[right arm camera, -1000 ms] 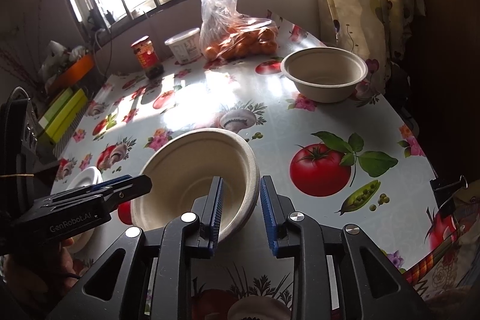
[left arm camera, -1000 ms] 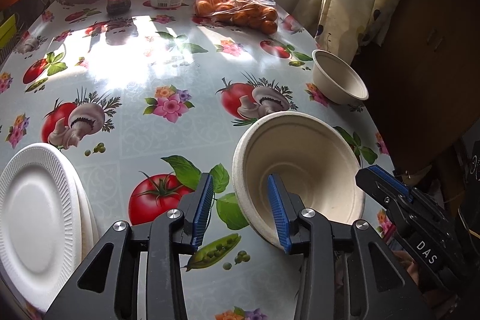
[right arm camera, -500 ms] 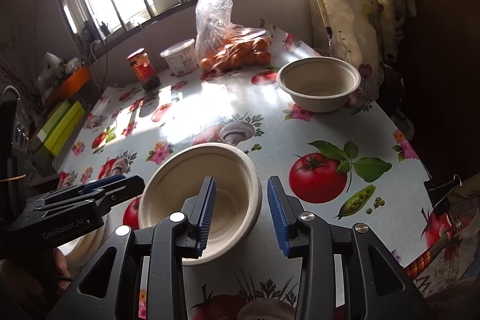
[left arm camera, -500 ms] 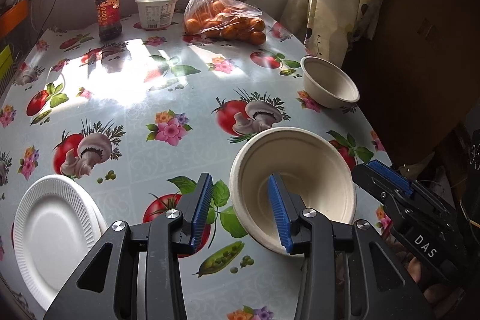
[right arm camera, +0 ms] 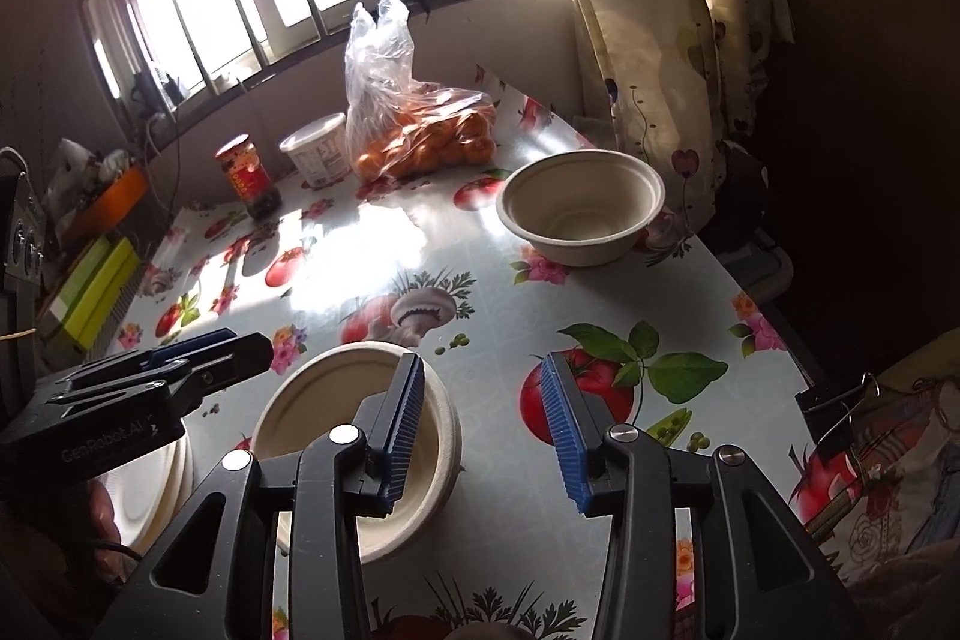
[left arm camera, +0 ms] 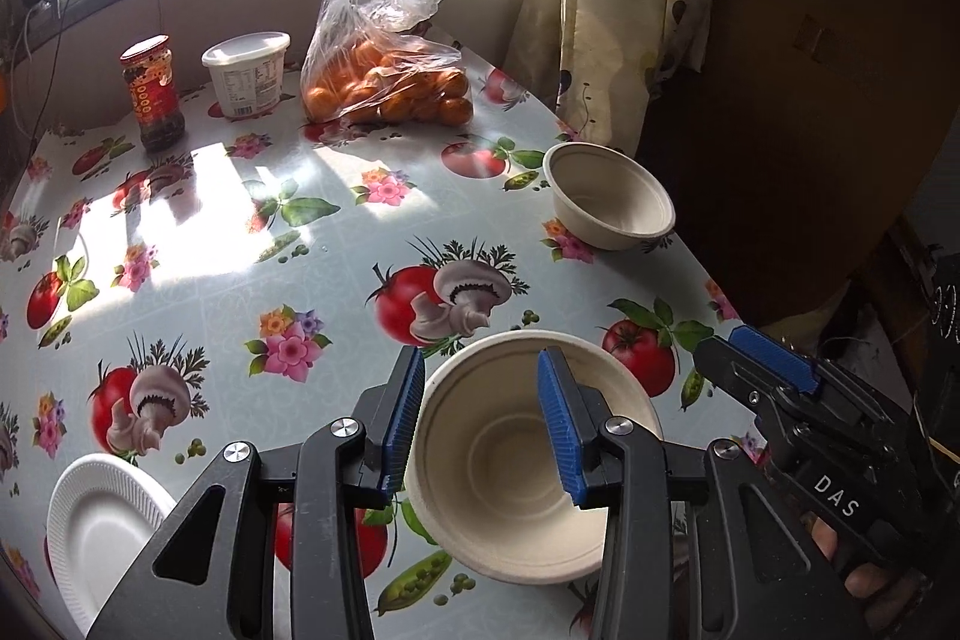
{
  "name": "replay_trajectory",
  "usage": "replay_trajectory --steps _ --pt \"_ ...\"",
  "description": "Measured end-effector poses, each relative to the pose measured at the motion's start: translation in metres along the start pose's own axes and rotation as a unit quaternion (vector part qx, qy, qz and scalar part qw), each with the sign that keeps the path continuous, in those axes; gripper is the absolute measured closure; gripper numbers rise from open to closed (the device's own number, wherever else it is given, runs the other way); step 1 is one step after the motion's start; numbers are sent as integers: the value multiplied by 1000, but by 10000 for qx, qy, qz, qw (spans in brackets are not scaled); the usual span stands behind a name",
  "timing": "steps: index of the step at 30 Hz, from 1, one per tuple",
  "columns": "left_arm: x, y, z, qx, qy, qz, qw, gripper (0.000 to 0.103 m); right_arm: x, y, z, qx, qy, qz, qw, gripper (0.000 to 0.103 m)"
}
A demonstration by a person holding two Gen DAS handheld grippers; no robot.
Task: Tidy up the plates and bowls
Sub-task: 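Move both grippers toward the remaining beige bowls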
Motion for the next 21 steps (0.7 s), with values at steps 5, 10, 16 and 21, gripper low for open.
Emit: replay_trajectory --steps 5,10,16,21 --pt "-15 -10 -10 56 -91 -19 9999 62 -12 -2 -12 97 -13 -42 9999 63" --pt "-32 -22 -20 155 -185 18 9997 62 -27 -4 -26 232 -26 -121 9997 63" --pt "-56 -36 -31 357 -213 14 9991 62 -43 -11 -49 428 -121 -145 9989 63" --pt "-72 -50 -36 457 -127 60 9989 63 -56 -19 -65 547 -87 -163 9983 63"
Point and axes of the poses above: each gripper's, at about its wrist camera, not at the fingertips, and y roughly against the way its jaws point, z to its left, x to its underside, the point moved 4 cm from there along -y, roughly the way its jaws point, and after that the axes turned 5 degrees about -z, right-handed, at the moved point
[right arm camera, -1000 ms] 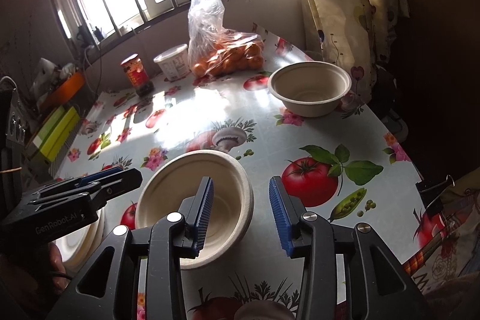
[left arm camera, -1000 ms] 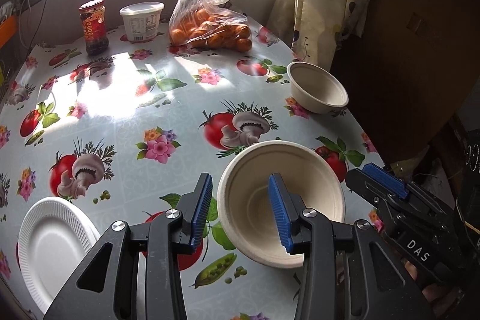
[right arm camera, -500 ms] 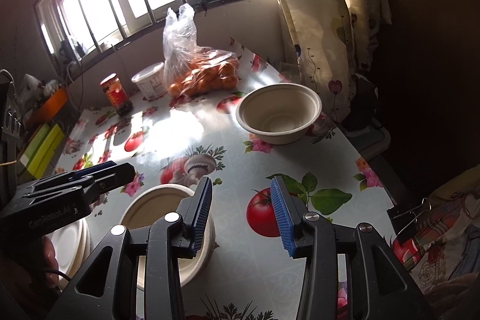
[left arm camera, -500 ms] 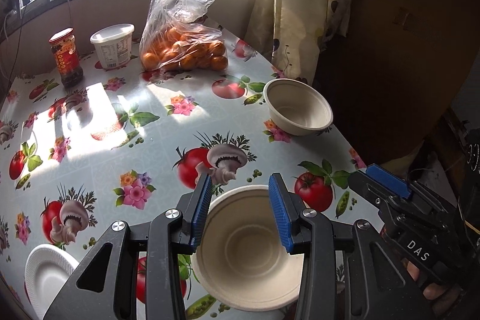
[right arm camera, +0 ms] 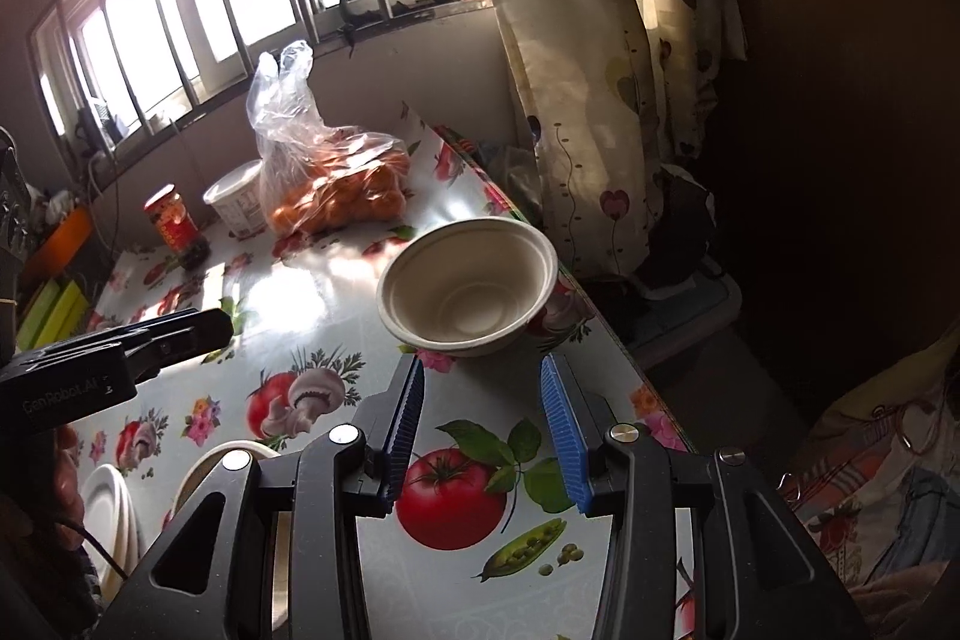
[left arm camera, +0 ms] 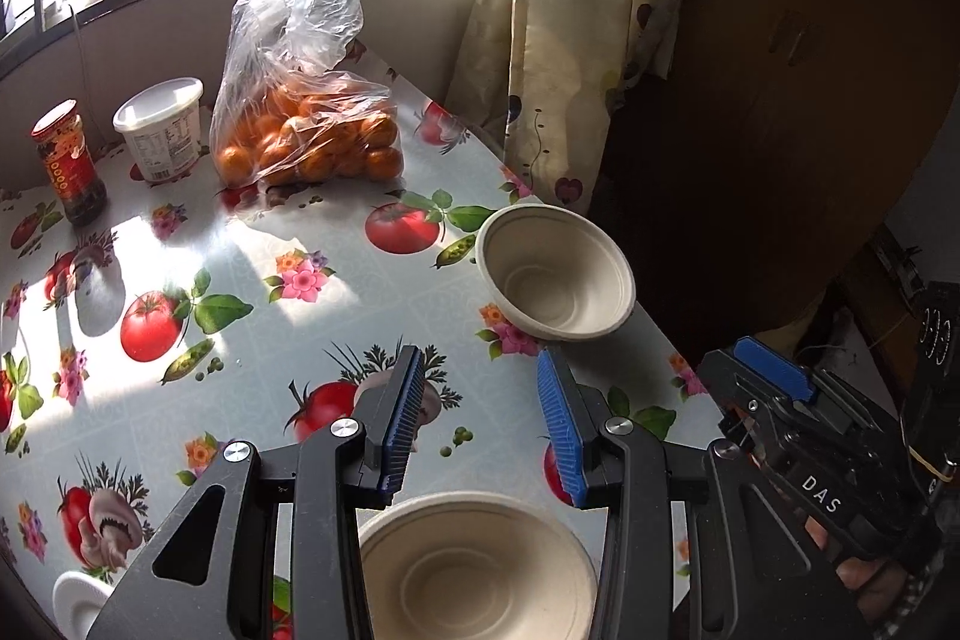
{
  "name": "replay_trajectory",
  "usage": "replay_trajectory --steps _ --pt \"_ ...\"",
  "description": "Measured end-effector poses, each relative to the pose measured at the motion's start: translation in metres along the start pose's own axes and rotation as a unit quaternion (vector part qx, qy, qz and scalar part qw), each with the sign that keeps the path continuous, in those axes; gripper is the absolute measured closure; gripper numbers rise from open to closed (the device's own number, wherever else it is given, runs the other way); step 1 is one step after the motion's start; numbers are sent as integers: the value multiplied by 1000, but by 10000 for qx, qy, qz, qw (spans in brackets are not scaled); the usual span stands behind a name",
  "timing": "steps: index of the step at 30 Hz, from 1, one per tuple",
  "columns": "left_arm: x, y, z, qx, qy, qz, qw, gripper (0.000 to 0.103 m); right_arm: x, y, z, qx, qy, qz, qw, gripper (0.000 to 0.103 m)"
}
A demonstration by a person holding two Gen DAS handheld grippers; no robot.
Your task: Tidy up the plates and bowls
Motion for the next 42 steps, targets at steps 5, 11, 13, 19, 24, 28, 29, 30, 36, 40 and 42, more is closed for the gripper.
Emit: replay_trajectory --steps 5,11,13,19,24,28,29,30,36,40,42 --pt "-16 -19 -3 -3 9 7 10000 63 -13 -15 -14 49 -13 37 10000 63" --pt "-31 -46 -7 -17 24 129 9999 63 -24 -37 -29 45 -78 144 9999 63" --pt "-35 -53 -12 -16 -41 140 9999 63 -26 -43 -34 66 -94 155 9998 63" --pt "-41 -82 -17 -14 -45 321 9995 63 -29 -64 -44 82 -183 314 9993 63" --pt "-39 -102 -14 8 55 542 9985 63 -28 -81 -49 37 -216 453 9987 63" --pt "-36 -115 -9 51 269 724 9970 63 -24 -95 -52 -7 -277 593 9979 63" --pt "-35 -117 -8 52 288 737 9969 63 -23 -98 -52 -40 -296 623 9976 63" --pt "-34 -119 -8 58 276 744 9968 63 -22 -100 -52 -68 -311 644 9974 63" --pt "-34 -123 -6 59 316 747 9967 63 -24 -106 -49 -145 -348 650 9972 63" --pt "-33 -127 -6 63 315 800 9963 64 -25 -110 -48 -160 -312 663 9972 63" --pt "-33 -128 -5 60 328 810 9962 68 -25 -111 -48 -161 -325 675 9971 65"
Point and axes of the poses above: each gripper's, at about its wrist camera, not at the fingertips, and y roughly against the way its jaws point, z to its left, x to its underside, the point moved 4 cm from there along -y, roughly the way its jaws point, and after that the axes turned 5 degrees about -z, right-handed, at the moved point
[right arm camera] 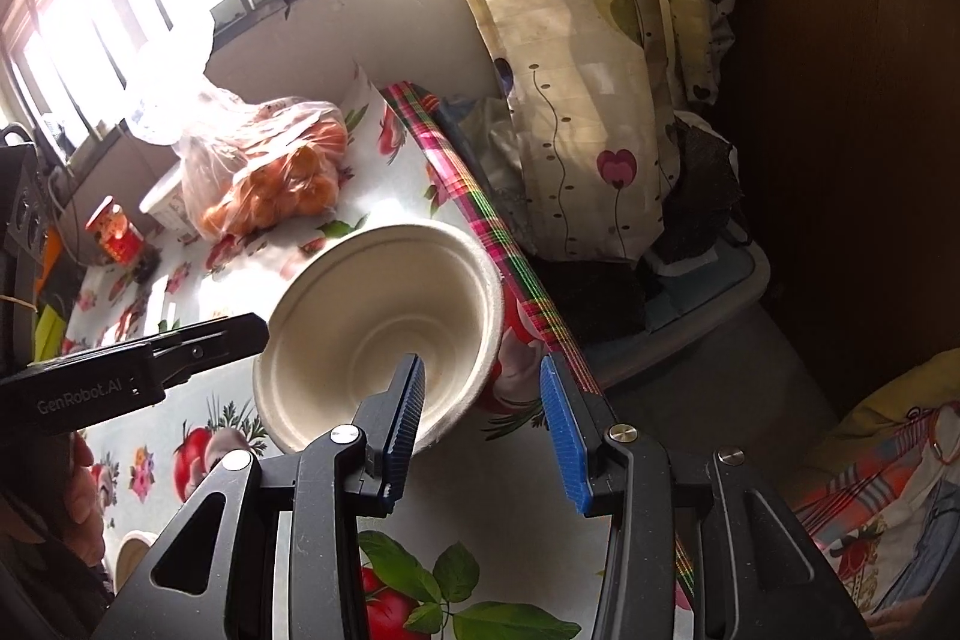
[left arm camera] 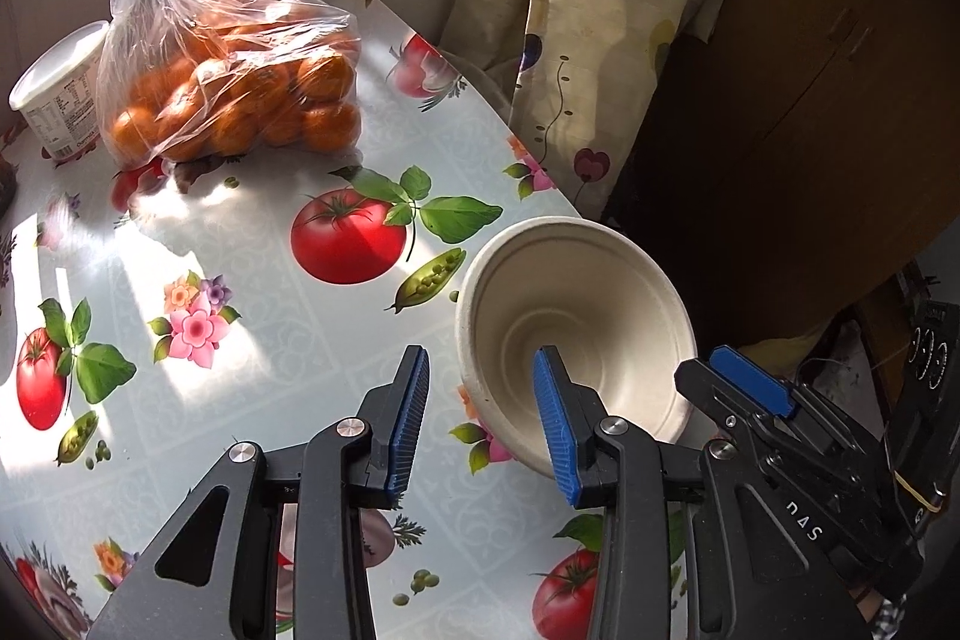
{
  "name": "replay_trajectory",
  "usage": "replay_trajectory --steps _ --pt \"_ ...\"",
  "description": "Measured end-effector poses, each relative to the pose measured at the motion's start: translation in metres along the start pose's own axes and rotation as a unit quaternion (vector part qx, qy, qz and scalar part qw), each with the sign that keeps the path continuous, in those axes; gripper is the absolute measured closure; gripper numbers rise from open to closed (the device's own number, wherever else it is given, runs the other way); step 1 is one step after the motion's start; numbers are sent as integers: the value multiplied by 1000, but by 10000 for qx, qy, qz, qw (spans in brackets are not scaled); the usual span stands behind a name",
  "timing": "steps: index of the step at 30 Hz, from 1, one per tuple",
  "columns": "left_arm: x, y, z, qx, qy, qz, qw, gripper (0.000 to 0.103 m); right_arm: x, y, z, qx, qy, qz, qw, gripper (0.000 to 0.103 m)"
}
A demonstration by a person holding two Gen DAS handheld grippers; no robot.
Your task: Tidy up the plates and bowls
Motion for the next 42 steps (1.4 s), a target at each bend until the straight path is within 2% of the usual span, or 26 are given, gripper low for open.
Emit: replay_trajectory --steps 2,11,13,23,42 --pt "0 -1 1 -8 9 -7 10000 69 1 -2 1 -8 5 23 10000 71" --pt "2 -6 3 -4 75 54 10000 84 2 -7 1 -28 5 63 10000 85" --pt "3 -6 4 -18 73 63 10000 87 2 -7 1 -15 12 58 10000 85" --pt "3 -10 2 -74 -36 65 9999 93 2 -8 1 -22 -1 56 10000 88" --pt "2 -10 0 -75 -33 48 10000 93 2 -7 -1 -11 -3 39 10000 88"
Point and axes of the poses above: each gripper's, at about its wrist camera, not at the fingertips, and y roughly against the way its jaws point, z to its left, x to its underside, the point moved 4 cm from there along -y, roughly the way its jaws point, and after that the axes turned 5 degrees about -z, right-handed, at the moved point
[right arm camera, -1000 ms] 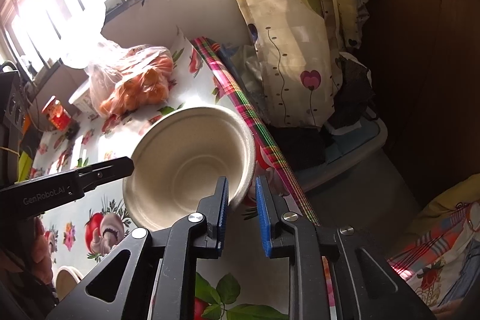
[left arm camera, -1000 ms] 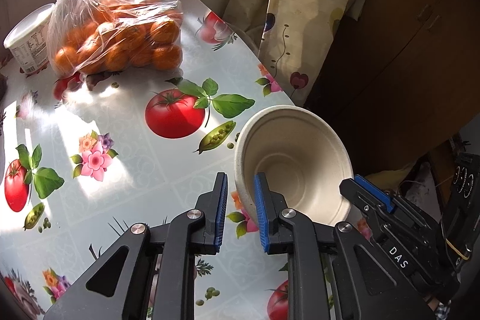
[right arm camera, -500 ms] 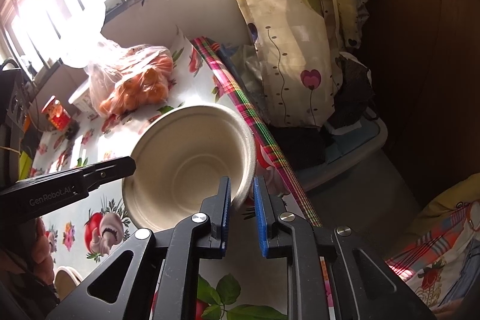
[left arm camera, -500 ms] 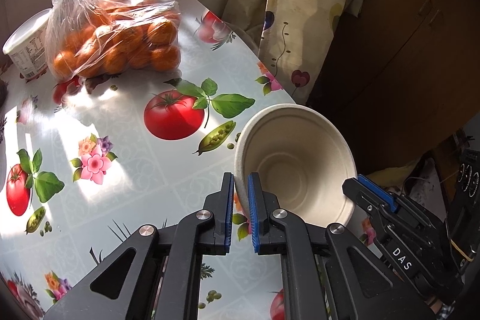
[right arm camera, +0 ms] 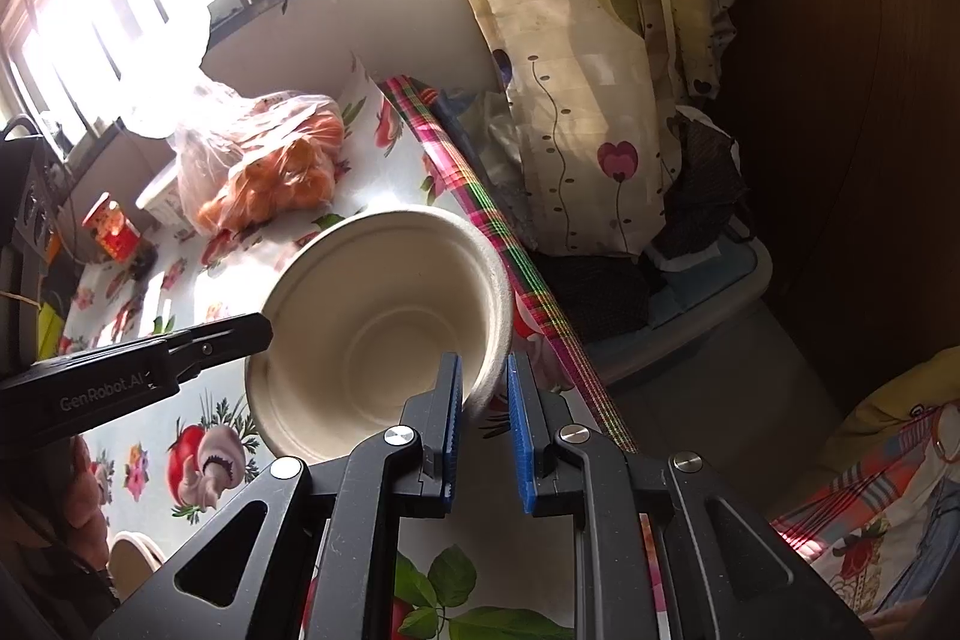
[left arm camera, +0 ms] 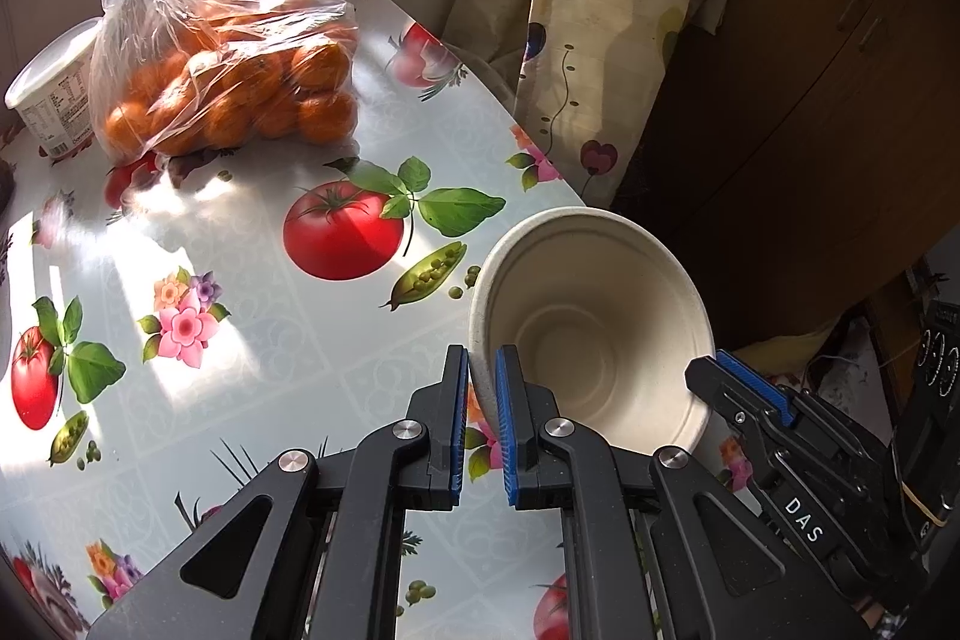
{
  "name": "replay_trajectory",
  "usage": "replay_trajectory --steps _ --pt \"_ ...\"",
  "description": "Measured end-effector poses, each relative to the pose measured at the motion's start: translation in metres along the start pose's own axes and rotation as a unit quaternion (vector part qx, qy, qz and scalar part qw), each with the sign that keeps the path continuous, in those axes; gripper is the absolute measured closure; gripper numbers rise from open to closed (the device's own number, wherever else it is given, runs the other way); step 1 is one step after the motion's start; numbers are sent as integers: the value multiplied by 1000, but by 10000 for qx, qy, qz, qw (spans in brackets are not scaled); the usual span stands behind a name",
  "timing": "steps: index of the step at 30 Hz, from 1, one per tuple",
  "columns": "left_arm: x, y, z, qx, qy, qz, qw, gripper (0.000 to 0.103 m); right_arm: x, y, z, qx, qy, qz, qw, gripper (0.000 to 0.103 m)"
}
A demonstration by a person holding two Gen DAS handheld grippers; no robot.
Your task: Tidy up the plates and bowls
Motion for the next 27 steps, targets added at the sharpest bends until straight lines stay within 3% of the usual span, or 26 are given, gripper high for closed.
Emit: replay_trajectory --steps 27 --pt "14 37 -14 111 -34 -226 9997 93 10 42 2 -114 -64 -288 9995 88"
Point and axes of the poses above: each gripper's, at about its wrist camera, not at the fingertips, and y roughly against the way its jaws point, z to its left, x to its underside, the point moved 4 cm from there along -y, roughly the way its jaws point, and after that the axes turned 5 degrees about -z, right-handed, at the moved point
